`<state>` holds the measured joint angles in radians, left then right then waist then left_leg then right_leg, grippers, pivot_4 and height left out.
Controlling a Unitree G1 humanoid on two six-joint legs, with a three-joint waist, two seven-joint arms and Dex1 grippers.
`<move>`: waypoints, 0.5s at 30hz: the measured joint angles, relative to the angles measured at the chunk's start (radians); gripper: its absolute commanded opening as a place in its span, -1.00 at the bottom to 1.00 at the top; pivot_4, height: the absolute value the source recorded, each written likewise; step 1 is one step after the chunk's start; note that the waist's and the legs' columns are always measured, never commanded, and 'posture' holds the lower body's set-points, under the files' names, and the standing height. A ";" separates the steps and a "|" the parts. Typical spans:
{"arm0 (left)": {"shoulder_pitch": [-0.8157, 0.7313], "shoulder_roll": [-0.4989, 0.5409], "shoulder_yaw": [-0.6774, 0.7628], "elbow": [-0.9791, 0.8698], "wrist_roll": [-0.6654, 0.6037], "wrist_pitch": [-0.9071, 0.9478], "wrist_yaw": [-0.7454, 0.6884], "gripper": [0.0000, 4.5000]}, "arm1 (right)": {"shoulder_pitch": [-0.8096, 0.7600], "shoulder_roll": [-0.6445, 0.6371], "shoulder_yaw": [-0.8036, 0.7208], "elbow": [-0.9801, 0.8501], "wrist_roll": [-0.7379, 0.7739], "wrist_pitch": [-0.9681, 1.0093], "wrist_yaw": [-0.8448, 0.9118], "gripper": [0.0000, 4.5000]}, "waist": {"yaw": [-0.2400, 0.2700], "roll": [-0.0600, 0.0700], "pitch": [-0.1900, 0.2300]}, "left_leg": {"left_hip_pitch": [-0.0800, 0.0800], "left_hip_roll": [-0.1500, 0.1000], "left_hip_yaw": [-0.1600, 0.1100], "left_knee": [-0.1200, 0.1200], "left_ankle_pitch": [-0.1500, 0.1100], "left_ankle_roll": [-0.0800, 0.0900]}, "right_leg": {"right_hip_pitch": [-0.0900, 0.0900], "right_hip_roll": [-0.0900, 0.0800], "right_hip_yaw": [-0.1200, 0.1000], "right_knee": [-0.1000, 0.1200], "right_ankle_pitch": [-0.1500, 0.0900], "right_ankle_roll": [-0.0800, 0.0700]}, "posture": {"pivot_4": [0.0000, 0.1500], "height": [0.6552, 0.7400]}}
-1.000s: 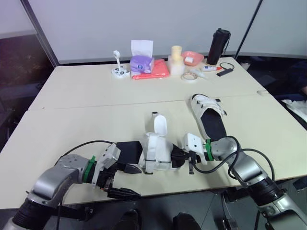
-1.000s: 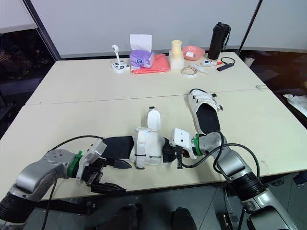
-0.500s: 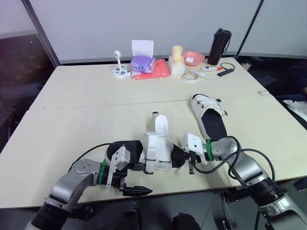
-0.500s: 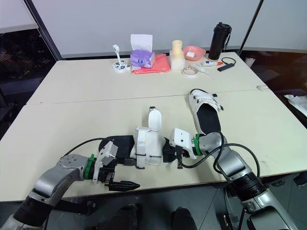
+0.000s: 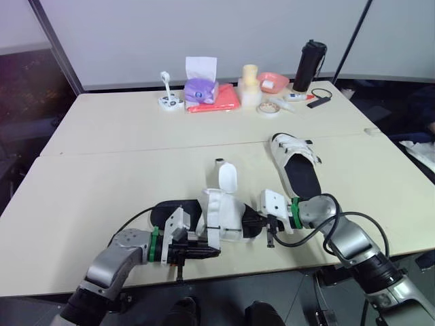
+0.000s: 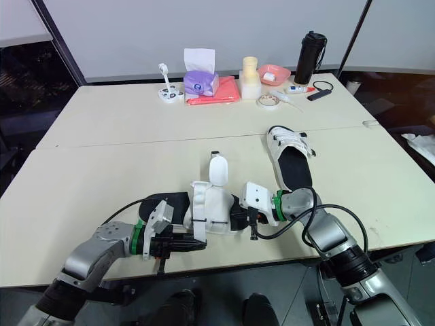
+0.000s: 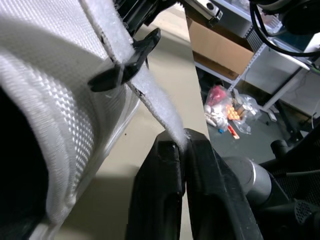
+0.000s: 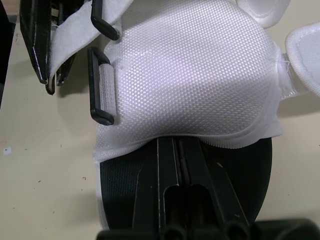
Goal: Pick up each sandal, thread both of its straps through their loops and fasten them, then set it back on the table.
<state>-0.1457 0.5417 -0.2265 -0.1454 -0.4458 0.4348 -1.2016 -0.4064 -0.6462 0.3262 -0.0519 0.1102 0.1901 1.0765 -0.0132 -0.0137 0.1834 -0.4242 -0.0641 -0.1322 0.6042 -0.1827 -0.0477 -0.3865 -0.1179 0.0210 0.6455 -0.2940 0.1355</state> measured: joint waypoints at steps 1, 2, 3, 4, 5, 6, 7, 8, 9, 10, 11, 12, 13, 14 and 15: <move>0.019 0.028 -0.003 -0.025 -0.001 0.005 -0.013 -0.97 | 0.005 0.000 0.001 -0.006 0.000 0.000 -0.003 -1.00 | -0.001 0.000 0.000 | 0.000 0.000 0.000 -0.001 0.000 0.000 | 0.000 0.000 0.000 0.000 0.000 0.000 | 1.00 1.00; 0.040 0.053 -0.005 -0.052 -0.005 0.012 -0.027 -0.97 | 0.011 0.000 0.000 -0.012 0.000 0.000 -0.006 -1.00 | -0.001 0.001 -0.001 | 0.000 0.000 0.001 -0.003 0.000 0.000 | -0.001 0.000 0.001 -0.001 0.000 0.000 | 1.00 1.00; 0.068 0.087 -0.007 -0.090 -0.016 0.020 -0.046 -0.97 | 0.014 0.000 0.000 -0.017 0.000 0.000 -0.009 -1.00 | -0.001 0.002 -0.002 | 0.001 0.000 0.002 -0.006 0.000 0.000 | -0.001 -0.001 0.002 -0.002 0.000 0.000 | 1.00 1.00; 0.091 0.111 -0.014 -0.110 -0.024 0.036 -0.063 -0.97 | 0.015 -0.001 0.000 -0.020 0.000 0.001 -0.010 -1.00 | -0.001 0.003 -0.003 | 0.001 0.000 0.002 -0.007 0.000 0.000 | -0.001 -0.001 0.002 -0.004 0.000 0.000 | 1.00 1.00; 0.125 0.135 -0.028 -0.121 -0.027 0.053 -0.078 -0.97 | 0.017 -0.002 -0.002 -0.023 0.001 0.002 -0.010 -1.00 | -0.001 0.004 -0.003 | 0.001 0.000 0.002 -0.009 0.000 0.000 | -0.002 -0.001 0.002 -0.004 0.000 0.000 | 1.00 1.00; 0.158 0.155 -0.043 -0.131 -0.029 0.065 -0.093 -0.97 | 0.019 -0.003 -0.004 -0.025 0.001 0.002 -0.009 -1.00 | 0.000 0.004 -0.003 | 0.001 0.000 0.002 -0.009 0.000 0.000 | -0.002 -0.001 0.001 -0.004 0.000 0.000 | 1.00 1.00; 0.172 0.167 -0.052 -0.140 -0.034 0.067 -0.103 -0.97 | 0.020 -0.005 -0.007 -0.026 0.002 0.005 -0.007 -1.00 | 0.001 0.004 -0.003 | 0.001 0.001 0.002 -0.009 0.000 0.000 | -0.002 0.000 0.001 -0.004 0.000 0.000 | 1.00 1.00; 0.179 0.179 -0.056 -0.157 -0.037 0.062 -0.110 -0.97 | 0.020 -0.007 -0.009 -0.027 0.002 0.011 -0.007 -1.00 | 0.004 0.003 -0.003 | 0.001 0.001 0.001 -0.009 0.000 0.000 | -0.002 0.000 0.000 -0.005 0.000 0.000 | 1.00 1.00; 0.184 0.191 -0.058 -0.176 -0.036 0.052 -0.118 -0.97 | 0.020 -0.007 -0.009 -0.030 0.002 0.015 -0.008 -1.00 | 0.005 0.003 -0.003 | 0.001 0.001 0.001 -0.009 0.000 0.000 | -0.002 0.000 0.000 -0.005 -0.001 -0.001 | 1.00 1.00; 0.188 0.201 -0.061 -0.185 -0.033 0.036 -0.127 -0.97 | 0.021 -0.007 -0.009 -0.034 0.002 0.019 -0.008 -1.00 | 0.005 0.004 -0.004 | 0.001 0.001 0.001 -0.009 0.000 0.000 | -0.001 0.000 0.000 -0.006 -0.002 -0.004 | 1.00 1.00; 0.191 0.206 -0.066 -0.186 -0.024 0.016 -0.132 -0.97 | 0.024 -0.008 -0.009 -0.037 0.002 0.021 -0.008 -1.00 | 0.005 0.005 -0.004 | 0.001 0.001 0.001 -0.009 0.000 0.000 | -0.001 0.000 0.000 -0.008 -0.002 -0.004 | 1.00 1.00; 0.192 0.207 -0.073 -0.186 -0.017 -0.001 -0.134 -0.97 | 0.026 -0.009 -0.010 -0.040 0.002 0.022 -0.007 -1.00 | 0.005 0.006 -0.005 | 0.001 0.001 0.002 -0.009 0.000 0.000 | -0.001 0.000 0.000 -0.009 -0.002 -0.004 | 1.00 1.00; 0.193 0.205 -0.078 -0.185 -0.012 -0.018 -0.135 -0.97 | 0.029 -0.012 -0.010 -0.042 0.002 0.022 -0.005 -1.00 | 0.005 0.006 -0.005 | 0.001 0.001 0.002 -0.010 0.000 0.000 | -0.001 -0.001 0.000 -0.011 -0.002 -0.004 | 1.00 1.00; 0.194 0.200 -0.082 -0.180 -0.005 -0.041 -0.136 -0.97 | 0.030 -0.014 -0.011 -0.044 0.003 0.022 -0.003 -1.00 | 0.005 0.006 -0.005 | 0.000 0.001 0.002 -0.010 0.000 0.000 | -0.001 -0.001 0.000 -0.012 -0.002 -0.003 | 1.00 1.00; 0.194 0.195 -0.084 -0.175 0.001 -0.059 -0.136 -0.97 | 0.030 -0.015 -0.013 -0.044 0.003 0.022 0.000 -1.00 | 0.005 0.006 -0.005 | 0.000 0.001 0.002 -0.010 0.000 0.000 | -0.001 -0.001 0.000 -0.013 -0.002 -0.003 | 1.00 1.00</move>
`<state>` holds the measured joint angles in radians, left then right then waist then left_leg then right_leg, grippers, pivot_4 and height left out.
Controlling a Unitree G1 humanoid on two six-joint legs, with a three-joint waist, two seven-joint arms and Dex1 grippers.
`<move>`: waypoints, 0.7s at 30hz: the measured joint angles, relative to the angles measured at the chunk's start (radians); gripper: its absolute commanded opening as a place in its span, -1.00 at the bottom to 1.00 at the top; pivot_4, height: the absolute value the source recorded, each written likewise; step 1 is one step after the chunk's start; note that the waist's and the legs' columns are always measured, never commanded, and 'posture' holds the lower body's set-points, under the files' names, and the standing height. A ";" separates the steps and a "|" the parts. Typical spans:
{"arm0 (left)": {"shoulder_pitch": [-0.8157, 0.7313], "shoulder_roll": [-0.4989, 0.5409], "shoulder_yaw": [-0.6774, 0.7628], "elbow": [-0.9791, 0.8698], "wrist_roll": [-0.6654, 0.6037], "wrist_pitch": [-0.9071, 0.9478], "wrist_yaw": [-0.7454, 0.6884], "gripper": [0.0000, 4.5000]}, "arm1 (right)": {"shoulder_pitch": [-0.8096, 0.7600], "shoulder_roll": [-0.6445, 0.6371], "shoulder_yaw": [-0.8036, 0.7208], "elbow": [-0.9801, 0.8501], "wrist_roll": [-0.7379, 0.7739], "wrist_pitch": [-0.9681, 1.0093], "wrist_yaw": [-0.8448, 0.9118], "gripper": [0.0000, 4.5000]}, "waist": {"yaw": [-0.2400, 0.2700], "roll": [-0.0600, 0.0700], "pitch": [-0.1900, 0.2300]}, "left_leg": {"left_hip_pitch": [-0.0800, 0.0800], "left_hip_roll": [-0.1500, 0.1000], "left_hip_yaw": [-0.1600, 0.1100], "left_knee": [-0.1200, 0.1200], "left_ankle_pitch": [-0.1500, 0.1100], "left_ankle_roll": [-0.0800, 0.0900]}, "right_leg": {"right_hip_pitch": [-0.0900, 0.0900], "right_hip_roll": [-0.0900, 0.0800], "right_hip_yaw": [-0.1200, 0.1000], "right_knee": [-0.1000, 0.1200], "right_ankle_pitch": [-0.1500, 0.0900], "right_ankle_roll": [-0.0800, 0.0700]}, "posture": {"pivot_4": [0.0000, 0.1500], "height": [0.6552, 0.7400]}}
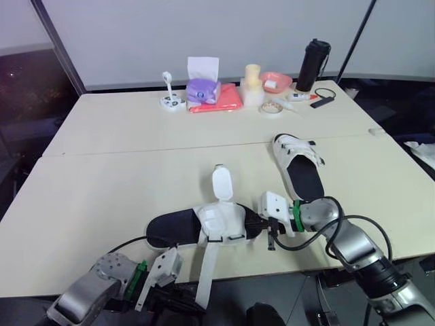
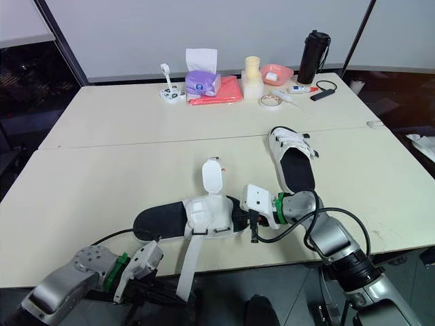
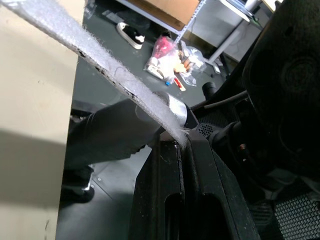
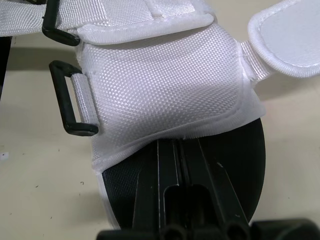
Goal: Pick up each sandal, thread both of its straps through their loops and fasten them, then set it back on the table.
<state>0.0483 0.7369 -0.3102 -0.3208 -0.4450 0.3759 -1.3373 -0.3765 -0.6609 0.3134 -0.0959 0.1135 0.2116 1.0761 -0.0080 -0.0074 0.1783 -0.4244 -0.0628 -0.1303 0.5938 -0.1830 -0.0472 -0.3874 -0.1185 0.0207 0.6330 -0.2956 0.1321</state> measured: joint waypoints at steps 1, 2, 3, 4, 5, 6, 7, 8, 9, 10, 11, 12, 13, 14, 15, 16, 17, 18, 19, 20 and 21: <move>0.000 -0.012 0.000 0.006 0.001 -0.018 0.000 -0.97 | 0.000 -0.001 -0.002 0.000 0.000 0.000 0.003 -1.00 | 0.001 0.000 0.000 | 0.000 0.000 0.000 0.000 0.000 0.000 | 0.000 0.000 0.000 -0.001 0.000 0.000 | 1.00 1.00; -0.001 -0.028 0.000 0.010 0.001 -0.034 0.003 -0.97 | 0.001 -0.002 -0.003 0.000 0.000 0.000 0.005 -1.00 | 0.001 0.000 0.000 | -0.001 0.000 0.000 0.000 0.000 0.000 | 0.000 0.000 0.000 -0.001 0.000 0.000 | 1.00 1.00; -0.002 -0.047 0.001 0.016 0.001 -0.047 0.011 -0.97 | 0.001 -0.004 -0.003 0.000 0.001 0.000 0.006 -1.00 | 0.002 0.000 0.000 | -0.001 0.000 0.000 0.000 0.000 0.000 | 0.000 0.000 0.000 -0.001 0.000 0.000 | 1.00 1.00; -0.005 -0.069 0.003 0.020 -0.001 -0.055 0.023 -0.97 | 0.001 -0.006 -0.003 0.000 0.000 0.000 0.006 -1.00 | 0.004 0.000 0.000 | -0.001 0.000 0.000 0.000 0.000 0.000 | 0.000 0.000 -0.001 -0.001 0.000 0.000 | 1.00 1.00; -0.009 -0.089 0.007 0.021 -0.005 -0.056 0.037 -0.97 | 0.001 -0.006 -0.003 0.001 0.000 0.000 0.006 -1.00 | 0.005 0.000 0.000 | -0.001 0.000 0.000 0.000 0.000 0.000 | 0.001 0.000 -0.001 -0.001 0.000 0.000 | 1.00 1.00; -0.018 -0.112 0.015 0.021 -0.014 -0.053 0.056 -0.97 | 0.001 -0.008 -0.005 0.002 0.000 0.000 0.006 -1.00 | 0.009 0.000 0.000 | 0.000 0.000 0.000 0.001 0.000 0.000 | 0.002 0.000 -0.001 -0.001 0.000 0.000 | 1.00 1.00; -0.028 -0.133 0.026 0.019 -0.030 -0.047 0.076 -0.97 | 0.001 -0.009 -0.005 0.003 -0.001 0.000 0.006 -1.00 | 0.012 0.000 0.000 | 0.000 0.000 0.000 0.001 0.000 0.000 | 0.002 0.000 -0.001 -0.001 0.000 0.000 | 1.00 1.00; -0.040 -0.151 0.040 0.017 -0.048 -0.035 0.095 -0.97 | 0.001 -0.011 -0.006 0.004 -0.002 -0.001 0.006 -1.00 | 0.014 0.000 0.000 | 0.000 0.000 -0.001 0.001 0.000 0.000 | 0.003 0.001 -0.001 -0.001 0.001 0.000 | 1.00 1.00; -0.056 -0.173 0.060 0.013 -0.070 -0.020 0.121 -0.97 | 0.001 -0.011 -0.007 0.007 -0.002 -0.001 0.006 -1.00 | 0.016 0.000 0.000 | 0.000 0.000 -0.001 0.002 0.000 0.000 | 0.004 0.001 -0.002 -0.001 0.001 0.000 | 1.00 1.00; -0.073 -0.190 0.078 0.005 -0.092 -0.003 0.145 -0.97 | 0.000 -0.011 -0.007 0.010 -0.002 -0.002 0.006 -1.00 | 0.017 0.000 0.000 | 0.001 0.000 -0.001 0.002 0.000 0.000 | 0.005 0.001 -0.002 -0.001 0.001 0.000 | 1.00 1.00; -0.095 -0.208 0.098 -0.003 -0.117 0.017 0.170 -0.97 | -0.001 -0.011 -0.007 0.012 -0.002 -0.004 0.007 -1.00 | 0.018 0.000 0.000 | 0.002 0.000 -0.001 0.002 0.000 0.000 | 0.005 0.001 -0.002 -0.001 0.001 0.000 | 1.00 1.00; -0.118 -0.224 0.116 -0.008 -0.138 0.036 0.198 -0.97 | -0.003 -0.011 -0.006 0.014 -0.002 -0.005 0.008 -1.00 | 0.018 -0.001 0.000 | 0.002 0.000 -0.001 0.002 0.000 0.000 | 0.006 0.001 -0.002 -0.001 0.001 0.000 | 1.00 1.00; -0.139 -0.242 0.133 -0.008 -0.156 0.051 0.225 -0.97 | -0.004 -0.011 -0.006 0.016 -0.002 -0.007 0.009 -1.00 | 0.018 -0.001 0.000 | 0.003 0.000 -0.001 0.002 0.000 0.000 | 0.006 0.001 -0.002 -0.001 0.001 0.001 | 1.00 1.00; -0.159 -0.256 0.148 -0.009 -0.169 0.065 0.251 -0.97 | -0.006 -0.011 -0.004 0.018 -0.002 -0.009 0.010 -1.00 | 0.017 -0.001 0.000 | 0.003 0.000 -0.001 0.002 0.000 0.000 | 0.006 0.001 -0.002 -0.001 0.001 0.001 | 1.00 1.00; -0.181 -0.273 0.163 -0.008 -0.185 0.083 0.280 -0.97 | -0.007 -0.011 -0.004 0.020 -0.002 -0.012 0.010 -1.00 | 0.017 -0.001 0.000 | 0.003 0.000 -0.001 0.002 0.000 0.000 | 0.006 0.002 -0.002 -0.001 0.001 0.001 | 1.00 1.00; -0.201 -0.287 0.179 -0.008 -0.204 0.102 0.308 -0.97 | -0.008 -0.011 -0.003 0.022 -0.003 -0.014 0.011 -1.00 | 0.018 -0.001 0.000 | 0.003 0.000 -0.001 0.002 0.000 0.000 | 0.006 0.002 -0.002 0.000 0.002 0.003 | 1.00 1.00; -0.228 -0.301 0.194 -0.007 -0.222 0.123 0.339 -0.97 | -0.011 -0.011 -0.002 0.025 -0.004 -0.016 0.011 -1.00 | 0.017 -0.001 0.000 | 0.003 0.000 -0.001 0.002 0.000 0.000 | 0.007 0.002 -0.002 0.000 0.003 0.003 | 1.00 1.00; -0.245 -0.312 0.207 -0.005 -0.235 0.137 0.358 -0.97 | -0.012 -0.011 -0.001 0.027 -0.005 -0.020 0.011 -1.00 | 0.017 -0.001 0.000 | 0.003 0.000 -0.001 0.002 0.000 0.000 | 0.007 0.002 -0.002 0.000 0.003 0.004 | 1.00 1.00; -0.262 -0.318 0.213 0.003 -0.241 0.146 0.375 -0.97 | -0.013 -0.010 -0.001 0.031 -0.005 -0.023 0.011 -1.00 | 0.017 -0.001 0.000 | 0.004 0.000 -0.001 0.002 0.000 0.000 | 0.007 0.002 -0.002 0.000 0.003 0.004 | 1.00 1.00; -0.279 -0.327 0.215 0.019 -0.242 0.152 0.387 -0.97 | -0.015 -0.009 0.000 0.034 -0.007 -0.025 0.011 -1.00 | 0.017 -0.001 0.000 | 0.005 0.000 0.000 0.002 0.000 0.000 | 0.008 0.002 -0.002 0.000 0.003 0.004 | 1.00 1.00; -0.298 -0.333 0.215 0.041 -0.242 0.161 0.396 -0.97 | -0.019 -0.007 0.003 0.037 -0.010 -0.028 0.011 -1.00 | 0.017 -0.001 0.000 | 0.005 -0.001 0.001 0.002 0.000 0.000 | 0.009 0.003 -0.002 0.000 0.003 0.004 | 1.00 1.00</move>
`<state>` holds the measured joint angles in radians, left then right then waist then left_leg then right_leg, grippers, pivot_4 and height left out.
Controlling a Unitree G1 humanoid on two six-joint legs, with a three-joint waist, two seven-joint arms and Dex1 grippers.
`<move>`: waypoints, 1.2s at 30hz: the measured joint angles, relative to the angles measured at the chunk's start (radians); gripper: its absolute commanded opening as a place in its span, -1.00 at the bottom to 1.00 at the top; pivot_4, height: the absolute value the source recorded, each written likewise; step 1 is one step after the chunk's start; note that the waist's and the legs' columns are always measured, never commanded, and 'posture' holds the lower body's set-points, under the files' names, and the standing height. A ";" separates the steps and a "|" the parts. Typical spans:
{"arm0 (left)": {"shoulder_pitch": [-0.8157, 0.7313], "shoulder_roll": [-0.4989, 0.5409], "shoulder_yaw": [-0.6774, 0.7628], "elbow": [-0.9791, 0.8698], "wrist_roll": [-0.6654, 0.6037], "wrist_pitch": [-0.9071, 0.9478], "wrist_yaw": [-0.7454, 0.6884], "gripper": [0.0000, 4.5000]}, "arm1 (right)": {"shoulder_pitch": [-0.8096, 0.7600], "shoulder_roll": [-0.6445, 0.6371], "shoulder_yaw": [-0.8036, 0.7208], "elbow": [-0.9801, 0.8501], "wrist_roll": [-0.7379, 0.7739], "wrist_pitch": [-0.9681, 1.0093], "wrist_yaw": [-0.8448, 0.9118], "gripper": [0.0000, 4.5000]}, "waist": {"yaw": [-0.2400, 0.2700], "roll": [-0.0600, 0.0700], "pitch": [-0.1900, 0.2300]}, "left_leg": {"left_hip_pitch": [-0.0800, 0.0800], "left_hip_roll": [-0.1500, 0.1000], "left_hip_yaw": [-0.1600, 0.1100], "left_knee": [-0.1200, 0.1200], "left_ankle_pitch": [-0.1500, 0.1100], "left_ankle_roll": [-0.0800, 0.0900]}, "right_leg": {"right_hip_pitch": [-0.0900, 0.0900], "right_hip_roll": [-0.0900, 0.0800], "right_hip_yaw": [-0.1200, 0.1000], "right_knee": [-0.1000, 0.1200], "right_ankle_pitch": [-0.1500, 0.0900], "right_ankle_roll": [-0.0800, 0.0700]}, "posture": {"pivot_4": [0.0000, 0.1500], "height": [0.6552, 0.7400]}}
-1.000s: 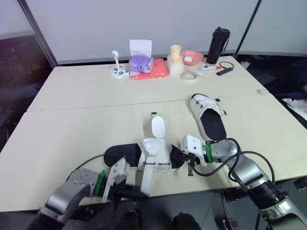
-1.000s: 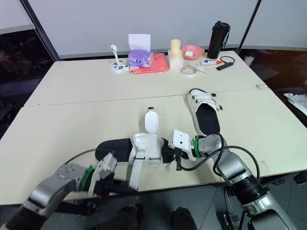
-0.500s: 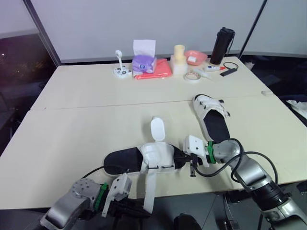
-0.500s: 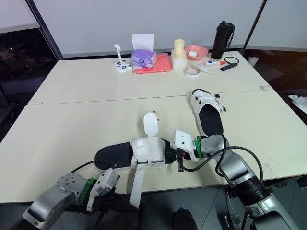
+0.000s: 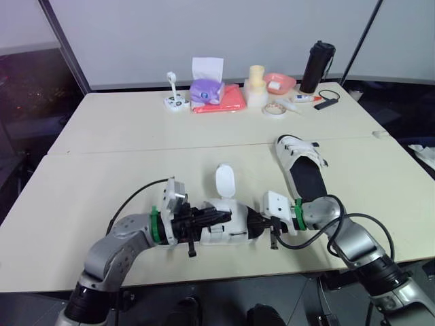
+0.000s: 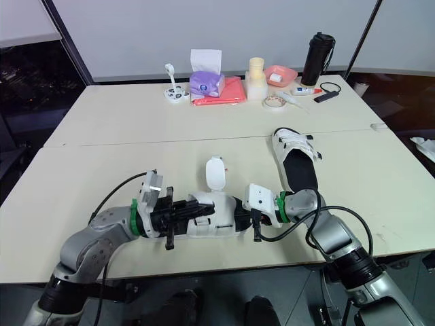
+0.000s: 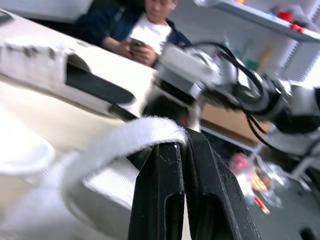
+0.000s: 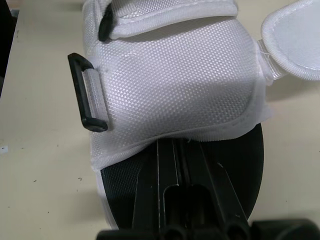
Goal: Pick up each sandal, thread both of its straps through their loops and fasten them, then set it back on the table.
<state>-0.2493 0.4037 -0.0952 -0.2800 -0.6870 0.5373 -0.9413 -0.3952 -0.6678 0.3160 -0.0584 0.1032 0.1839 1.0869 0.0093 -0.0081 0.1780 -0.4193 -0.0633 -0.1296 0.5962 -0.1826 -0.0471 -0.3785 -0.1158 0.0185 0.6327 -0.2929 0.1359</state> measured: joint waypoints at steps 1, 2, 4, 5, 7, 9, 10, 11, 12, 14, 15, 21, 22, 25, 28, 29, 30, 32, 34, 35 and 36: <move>-0.009 -0.004 0.000 0.015 0.000 0.005 0.005 -0.97 | -0.002 0.000 0.001 0.003 -0.001 -0.003 0.000 -1.00 | 0.000 0.000 0.000 | 0.001 -0.002 0.000 0.000 0.000 0.000 | 0.001 0.000 0.000 0.000 0.000 0.000 | 1.00 1.00; -0.024 -0.010 0.000 0.035 -0.001 0.018 0.009 -0.97 | -0.002 0.000 0.002 0.006 -0.002 -0.006 0.000 -1.00 | 0.000 0.000 0.000 | 0.002 -0.002 0.000 0.000 0.000 0.000 | 0.002 0.000 0.000 0.000 0.000 0.000 | 1.00 1.00; -0.045 -0.011 -0.001 0.059 -0.014 0.060 0.010 -0.97 | -0.004 0.001 0.003 0.011 -0.004 -0.010 0.000 -1.00 | 0.000 0.000 0.000 | 0.003 -0.002 0.000 0.000 0.000 0.000 | 0.003 0.000 -0.001 0.000 0.000 0.000 | 1.00 1.00; -0.052 -0.012 0.000 0.070 -0.027 0.081 0.009 -0.97 | -0.004 0.002 0.003 0.014 -0.004 -0.014 -0.001 -1.00 | -0.001 0.000 0.000 | 0.004 -0.002 0.000 0.000 0.000 0.000 | 0.004 0.000 -0.001 0.000 0.000 -0.001 | 1.00 1.00; -0.075 -0.013 0.006 0.100 -0.068 0.145 0.012 -0.97 | -0.005 0.002 0.003 0.017 -0.005 -0.017 -0.001 -1.00 | 0.000 0.000 0.000 | 0.004 -0.002 -0.001 0.000 0.000 0.000 | 0.005 0.000 -0.001 0.000 -0.002 -0.003 | 1.00 1.00; -0.093 -0.020 0.027 0.129 -0.112 0.202 0.026 -0.86 | -0.005 0.005 0.003 0.018 -0.008 -0.018 -0.003 -1.00 | -0.001 0.000 0.000 | 0.005 -0.002 -0.001 0.000 0.000 0.000 | 0.005 0.000 -0.001 0.000 -0.001 -0.002 | 1.00 1.00; -0.105 -0.024 0.041 0.145 -0.135 0.230 0.034 -0.70 | -0.005 0.007 0.003 0.018 -0.009 -0.018 -0.004 -1.00 | -0.002 0.000 0.000 | 0.005 -0.002 -0.002 0.000 0.000 0.000 | 0.005 0.000 -0.001 0.000 -0.001 -0.002 | 1.00 1.00; -0.118 -0.027 0.059 0.159 -0.158 0.257 0.045 -0.54 | -0.005 0.008 0.003 0.018 -0.010 -0.018 -0.005 -1.00 | -0.002 0.000 0.000 | 0.005 -0.002 -0.002 0.000 0.000 0.000 | 0.005 0.000 -0.001 0.000 -0.001 -0.001 | 1.00 1.00; -0.129 -0.035 0.081 0.170 -0.177 0.275 0.058 -0.32 | -0.005 0.008 0.003 0.018 -0.010 -0.019 -0.005 -1.00 | -0.003 0.000 0.000 | 0.006 -0.002 -0.003 0.000 0.000 0.000 | 0.006 0.000 -0.001 0.000 0.000 0.000 | 1.00 1.00; -0.158 -0.051 0.127 0.199 -0.209 0.305 0.091 0.13 | -0.005 0.009 0.003 0.019 -0.011 -0.019 -0.006 -1.00 | -0.003 -0.001 0.000 | 0.006 -0.002 -0.003 0.000 0.000 0.000 | 0.006 0.000 -0.001 0.000 0.000 0.000 | 1.00 1.00; -0.163 -0.064 0.150 0.208 -0.222 0.310 0.110 0.35 | -0.004 0.009 0.003 0.019 -0.011 -0.020 -0.006 -1.00 | -0.004 0.000 0.000 | 0.006 -0.002 -0.003 0.000 0.000 0.000 | 0.006 0.000 -0.001 0.000 0.000 0.000 | 1.00 1.00; -0.180 -0.111 0.194 0.264 -0.183 0.253 0.198 0.79 | -0.003 0.010 0.003 0.019 -0.011 -0.021 -0.010 -1.00 | -0.003 -0.001 0.000 | 0.006 -0.003 -0.002 0.000 0.000 0.000 | 0.006 0.000 0.000 0.000 0.000 0.000 | 1.00 1.00; -0.180 -0.112 0.190 0.282 -0.150 0.225 0.208 0.79 | -0.003 0.010 0.003 0.020 -0.011 -0.022 -0.010 -1.00 | -0.002 -0.001 0.000 | 0.006 -0.003 -0.001 0.000 0.000 0.000 | 0.006 0.000 -0.001 0.000 0.000 0.000 | 1.00 1.00; -0.179 -0.113 0.187 0.310 -0.098 0.176 0.210 0.79 | -0.003 0.010 0.003 0.021 -0.011 -0.023 -0.010 -1.00 | -0.002 -0.001 0.000 | 0.006 -0.003 0.000 0.000 0.000 -0.001 | 0.006 0.000 0.000 0.000 0.000 0.000 | 1.00 1.00; -0.178 -0.090 0.158 0.304 -0.085 0.175 0.160 0.79 | -0.004 0.010 0.003 0.023 -0.011 -0.023 -0.010 -1.00 | -0.002 -0.001 0.000 | 0.006 -0.003 0.000 0.000 0.000 -0.001 | 0.006 0.000 -0.001 0.000 0.000 0.000 | 1.00 1.00; -0.178 -0.080 0.143 0.301 -0.085 0.181 0.135 0.79 | -0.005 0.010 0.003 0.023 -0.011 -0.023 -0.010 -1.00 | -0.003 -0.001 0.000 | 0.006 -0.003 0.000 0.000 0.000 -0.001 | 0.006 0.000 -0.001 0.000 0.000 0.000 | 1.00 1.00; -0.179 -0.071 0.133 0.296 -0.085 0.188 0.115 0.79 | -0.006 0.010 0.003 0.024 -0.011 -0.023 -0.010 -1.00 | -0.003 -0.001 0.000 | 0.006 -0.003 0.000 0.000 0.000 -0.001 | 0.006 0.000 -0.001 0.000 0.000 0.000 | 1.00 1.00; -0.192 -0.038 0.099 0.289 -0.084 0.206 0.065 0.79 | -0.007 0.011 0.003 0.027 -0.012 -0.024 -0.010 -1.00 | -0.003 -0.001 0.000 | 0.006 -0.003 0.000 0.000 0.000 -0.001 | 0.006 0.000 -0.001 0.000 0.000 0.000 | 1.00 1.00; -0.229 0.006 0.052 0.285 -0.069 0.225 0.008 0.79 | -0.010 0.012 0.003 0.031 -0.014 -0.026 -0.010 -1.00 | -0.002 -0.001 0.000 | 0.006 -0.003 0.000 0.000 0.000 -0.001 | 0.006 0.000 -0.001 0.000 0.000 -0.001 | 1.00 1.00; -0.256 0.029 0.027 0.285 -0.054 0.231 -0.020 0.79 | -0.012 0.013 0.003 0.034 -0.014 -0.028 -0.010 -1.00 | -0.002 -0.001 0.000 | 0.006 -0.003 0.000 0.000 0.000 -0.001 | 0.006 0.000 -0.001 0.000 -0.001 -0.002 | 1.00 1.00; -0.287 0.050 0.003 0.285 -0.037 0.235 -0.048 0.79 | -0.013 0.014 0.004 0.036 -0.016 -0.031 -0.010 -1.00 | -0.002 -0.001 0.000 | 0.006 -0.003 0.000 0.000 0.000 -0.001 | 0.006 0.000 -0.001 0.000 -0.002 -0.003 | 1.00 1.00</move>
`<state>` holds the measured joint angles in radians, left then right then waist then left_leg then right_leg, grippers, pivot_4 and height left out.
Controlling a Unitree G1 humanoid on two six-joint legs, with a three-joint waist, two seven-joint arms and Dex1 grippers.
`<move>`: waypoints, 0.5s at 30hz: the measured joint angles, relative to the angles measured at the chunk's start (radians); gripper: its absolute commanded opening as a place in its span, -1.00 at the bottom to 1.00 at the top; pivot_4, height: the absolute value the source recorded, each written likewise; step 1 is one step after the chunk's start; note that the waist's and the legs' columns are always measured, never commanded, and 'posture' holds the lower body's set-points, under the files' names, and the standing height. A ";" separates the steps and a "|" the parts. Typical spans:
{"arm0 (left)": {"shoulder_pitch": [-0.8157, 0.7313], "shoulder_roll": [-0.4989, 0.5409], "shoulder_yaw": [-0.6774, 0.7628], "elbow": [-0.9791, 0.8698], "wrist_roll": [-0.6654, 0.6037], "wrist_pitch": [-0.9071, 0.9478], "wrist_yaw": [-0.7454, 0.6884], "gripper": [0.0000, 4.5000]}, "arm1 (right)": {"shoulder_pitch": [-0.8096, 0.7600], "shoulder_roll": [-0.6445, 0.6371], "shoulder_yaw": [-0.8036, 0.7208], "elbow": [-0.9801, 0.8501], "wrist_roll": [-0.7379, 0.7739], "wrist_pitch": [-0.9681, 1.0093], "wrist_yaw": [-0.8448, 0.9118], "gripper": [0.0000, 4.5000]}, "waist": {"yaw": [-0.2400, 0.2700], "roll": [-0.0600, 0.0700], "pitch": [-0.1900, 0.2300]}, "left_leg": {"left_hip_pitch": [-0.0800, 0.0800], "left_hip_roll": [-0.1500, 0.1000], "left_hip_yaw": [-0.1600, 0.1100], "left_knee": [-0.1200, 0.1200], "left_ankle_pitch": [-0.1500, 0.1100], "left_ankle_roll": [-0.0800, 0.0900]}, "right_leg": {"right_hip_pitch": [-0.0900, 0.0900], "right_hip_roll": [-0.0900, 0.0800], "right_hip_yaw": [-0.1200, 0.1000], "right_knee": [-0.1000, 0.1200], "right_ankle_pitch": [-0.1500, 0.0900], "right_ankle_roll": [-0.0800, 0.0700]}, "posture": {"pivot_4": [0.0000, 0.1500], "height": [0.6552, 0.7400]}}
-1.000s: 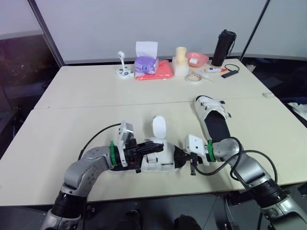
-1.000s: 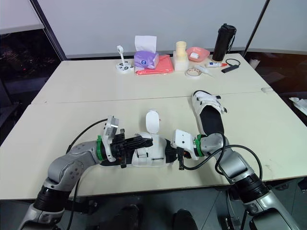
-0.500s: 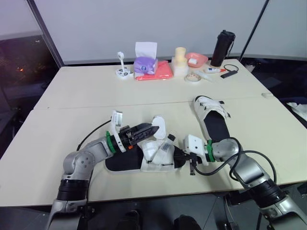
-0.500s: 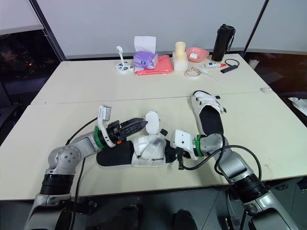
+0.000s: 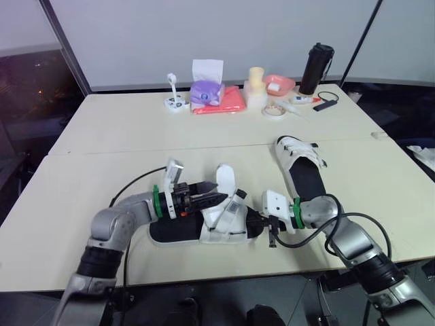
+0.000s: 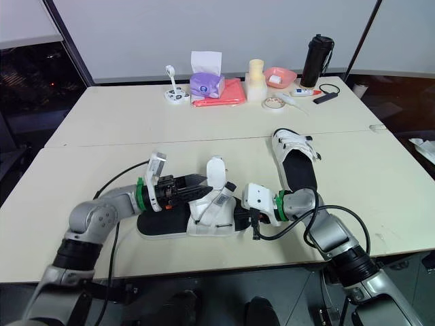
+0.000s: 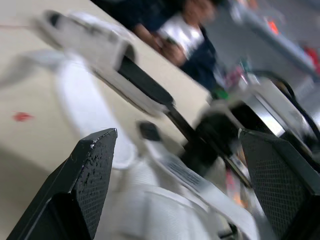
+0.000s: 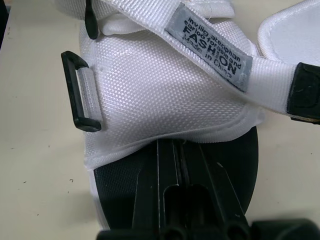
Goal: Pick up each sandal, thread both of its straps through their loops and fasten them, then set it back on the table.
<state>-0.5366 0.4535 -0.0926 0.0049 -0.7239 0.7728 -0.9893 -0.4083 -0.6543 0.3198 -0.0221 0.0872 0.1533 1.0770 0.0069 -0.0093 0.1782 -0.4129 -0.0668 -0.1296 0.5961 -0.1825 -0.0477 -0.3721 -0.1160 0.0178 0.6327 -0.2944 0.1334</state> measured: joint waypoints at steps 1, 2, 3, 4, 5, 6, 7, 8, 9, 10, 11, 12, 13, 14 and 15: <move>-0.022 0.009 -0.015 0.001 0.015 0.000 -0.020 0.79 | -0.001 0.001 0.000 0.001 -0.003 -0.002 0.000 -1.00 | -0.001 0.000 0.000 | 0.000 0.000 0.000 0.000 0.000 0.000 | 0.000 0.000 0.000 0.000 0.000 0.000 | 1.00 1.00; -0.038 0.015 -0.030 0.005 0.028 0.000 -0.039 0.79 | -0.003 0.003 0.002 0.001 -0.004 -0.004 0.000 -1.00 | -0.001 0.000 0.000 | 0.000 0.000 0.000 0.000 0.000 0.000 | 0.000 0.000 0.000 0.000 0.000 0.000 | 1.00 1.00; -0.053 0.019 -0.046 0.014 0.041 0.000 -0.055 0.79 | -0.004 0.003 0.003 0.002 -0.005 -0.006 0.000 -1.00 | -0.002 0.000 0.000 | 0.000 0.000 0.000 0.000 0.000 0.000 | 0.000 0.000 0.000 0.000 0.000 0.001 | 1.00 1.00; -0.065 0.019 -0.060 0.024 0.056 0.002 -0.064 0.79 | -0.005 0.005 0.004 0.003 -0.005 -0.007 -0.001 -1.00 | -0.002 0.000 0.000 | 0.000 0.000 0.000 0.000 0.000 0.000 | 0.000 0.000 0.000 0.000 0.001 0.002 | 1.00 1.00; -0.082 0.023 -0.081 0.040 0.077 0.005 -0.069 0.79 | -0.005 0.005 0.005 0.004 -0.005 -0.008 -0.002 -1.00 | -0.003 0.000 0.000 | 0.000 0.000 0.000 0.000 0.000 0.000 | 0.000 0.000 0.000 0.000 0.001 0.002 | 1.00 1.00; -0.100 0.027 -0.099 0.056 0.099 0.006 -0.074 0.79 | -0.004 0.005 0.005 0.004 -0.005 -0.008 -0.004 -1.00 | -0.003 0.000 0.000 | 0.000 0.000 0.000 0.000 0.000 0.000 | 0.000 0.000 0.000 0.000 0.001 0.003 | 1.00 1.00; -0.115 0.039 -0.117 0.066 0.116 0.010 -0.081 0.79 | -0.004 0.005 0.006 0.003 -0.005 -0.009 -0.006 -1.00 | -0.003 0.000 0.000 | 0.000 0.000 0.000 0.000 0.000 0.000 | 0.000 0.000 0.000 0.000 0.001 0.003 | 1.00 1.00; -0.133 0.050 -0.130 0.075 0.125 0.034 -0.091 0.79 | -0.003 0.005 0.006 0.003 -0.005 -0.011 -0.008 -1.00 | -0.003 0.000 0.000 | 0.000 0.000 0.000 0.000 0.000 0.000 | 0.000 0.000 0.000 0.000 0.001 0.003 | 1.00 1.00; -0.148 0.054 -0.130 0.078 0.124 0.059 -0.097 0.79 | -0.002 0.005 0.006 0.003 -0.005 -0.012 -0.009 -1.00 | -0.004 0.000 0.000 | 0.000 0.000 0.000 0.000 0.000 0.000 | 0.000 0.000 0.000 0.000 0.001 0.003 | 1.00 1.00; -0.164 0.054 -0.130 0.083 0.124 0.086 -0.099 0.79 | -0.002 0.005 0.005 0.003 -0.005 -0.012 -0.009 -1.00 | -0.004 0.000 0.000 | 0.000 0.000 0.000 0.000 0.000 0.000 | 0.000 0.000 0.000 0.000 0.001 0.003 | 1.00 1.00; -0.182 0.054 -0.130 0.091 0.124 0.112 -0.099 0.79 | -0.002 0.005 0.005 0.003 -0.006 -0.012 -0.011 -1.00 | -0.005 -0.001 0.000 | 0.000 0.000 -0.001 0.000 0.000 0.000 | 0.000 0.000 0.000 0.000 0.001 0.003 | 1.00 1.00; -0.196 0.054 -0.130 0.095 0.124 0.135 -0.099 0.79 | -0.001 0.005 0.005 0.003 -0.006 -0.012 -0.012 -1.00 | -0.005 -0.001 0.000 | 0.000 0.000 -0.001 0.000 0.000 0.000 | 0.000 0.000 -0.001 0.000 0.001 0.003 | 1.00 1.00; -0.214 0.053 -0.132 0.103 0.124 0.171 -0.098 0.79 | -0.001 0.005 0.005 0.003 -0.006 -0.013 -0.014 -1.00 | -0.006 -0.001 0.000 | 0.000 0.000 -0.001 0.000 0.000 0.000 | 0.000 0.000 -0.001 0.000 0.001 0.003 | 1.00 1.00; -0.223 0.053 -0.132 0.105 0.122 0.201 -0.101 0.79 | -0.001 0.006 0.006 0.003 -0.006 -0.014 -0.015 -1.00 | -0.007 -0.001 0.000 | 0.000 0.000 -0.001 0.000 0.000 0.000 | 0.000 0.000 -0.001 0.000 0.001 0.003 | 1.00 1.00; -0.229 0.054 -0.134 0.104 0.120 0.229 -0.110 0.79 | -0.001 0.006 0.007 0.003 -0.006 -0.015 -0.018 -1.00 | -0.010 -0.001 0.000 | 0.000 0.000 -0.001 -0.001 0.000 0.000 | 0.000 0.000 -0.001 0.000 0.001 0.004 | 1.00 1.00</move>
<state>-0.7658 0.5072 -0.2268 0.1093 -0.6041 1.0016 -1.0991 -0.4090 -0.6478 0.3273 -0.0190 0.0813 0.1378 1.0595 -0.0034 -0.0100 0.1787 -0.4129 -0.0672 -0.1305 0.5956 -0.1825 -0.0476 -0.3720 -0.1160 0.0172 0.6327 -0.2934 0.1371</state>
